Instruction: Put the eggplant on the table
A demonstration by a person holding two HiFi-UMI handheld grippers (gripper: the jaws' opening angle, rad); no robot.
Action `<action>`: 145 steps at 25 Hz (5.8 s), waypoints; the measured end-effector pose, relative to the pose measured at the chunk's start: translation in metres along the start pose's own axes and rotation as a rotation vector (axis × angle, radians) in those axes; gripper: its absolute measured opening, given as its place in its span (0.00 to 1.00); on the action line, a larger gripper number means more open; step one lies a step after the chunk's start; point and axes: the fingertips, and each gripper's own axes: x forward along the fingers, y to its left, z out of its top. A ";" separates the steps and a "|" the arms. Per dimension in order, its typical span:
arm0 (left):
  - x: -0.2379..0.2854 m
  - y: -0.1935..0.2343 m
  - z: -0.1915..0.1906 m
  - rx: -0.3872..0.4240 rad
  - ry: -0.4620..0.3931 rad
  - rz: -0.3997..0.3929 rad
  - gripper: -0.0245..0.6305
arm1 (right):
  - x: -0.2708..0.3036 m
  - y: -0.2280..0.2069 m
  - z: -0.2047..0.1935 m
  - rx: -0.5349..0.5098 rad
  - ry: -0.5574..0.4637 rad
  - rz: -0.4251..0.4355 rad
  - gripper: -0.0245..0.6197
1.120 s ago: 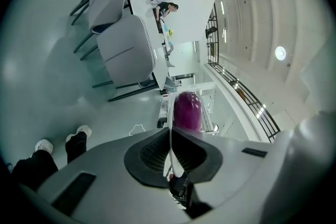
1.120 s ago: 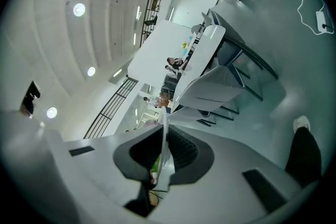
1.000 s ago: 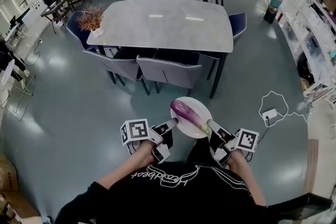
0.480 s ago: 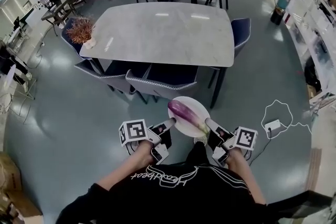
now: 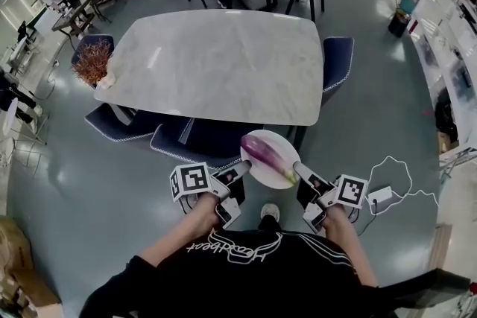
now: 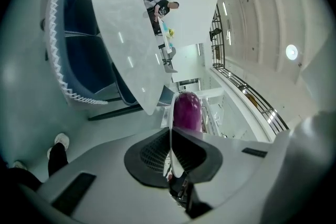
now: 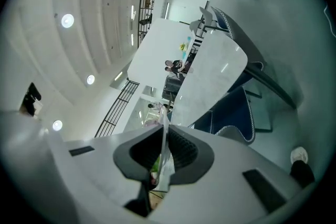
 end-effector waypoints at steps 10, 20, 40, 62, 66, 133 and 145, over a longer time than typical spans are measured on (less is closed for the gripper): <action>0.075 -0.030 0.082 0.017 -0.037 0.008 0.07 | 0.052 -0.014 0.103 -0.021 0.047 0.006 0.09; 0.085 -0.013 0.123 0.013 -0.048 0.018 0.07 | 0.095 -0.035 0.116 -0.056 0.105 -0.019 0.08; 0.137 -0.002 0.278 0.032 -0.037 0.037 0.07 | 0.227 -0.056 0.203 -0.125 0.102 -0.070 0.08; 0.185 0.092 0.330 -0.020 -0.008 0.103 0.07 | 0.281 -0.163 0.215 -0.144 0.182 -0.281 0.09; 0.189 0.113 0.331 -0.035 -0.007 0.137 0.07 | 0.286 -0.181 0.210 -0.143 0.209 -0.318 0.09; 0.177 0.152 0.321 0.008 0.032 0.248 0.17 | 0.276 -0.216 0.210 -0.142 0.200 -0.463 0.18; 0.150 0.080 0.273 0.076 0.024 0.078 0.05 | 0.248 -0.109 0.185 -0.158 0.161 -0.141 0.18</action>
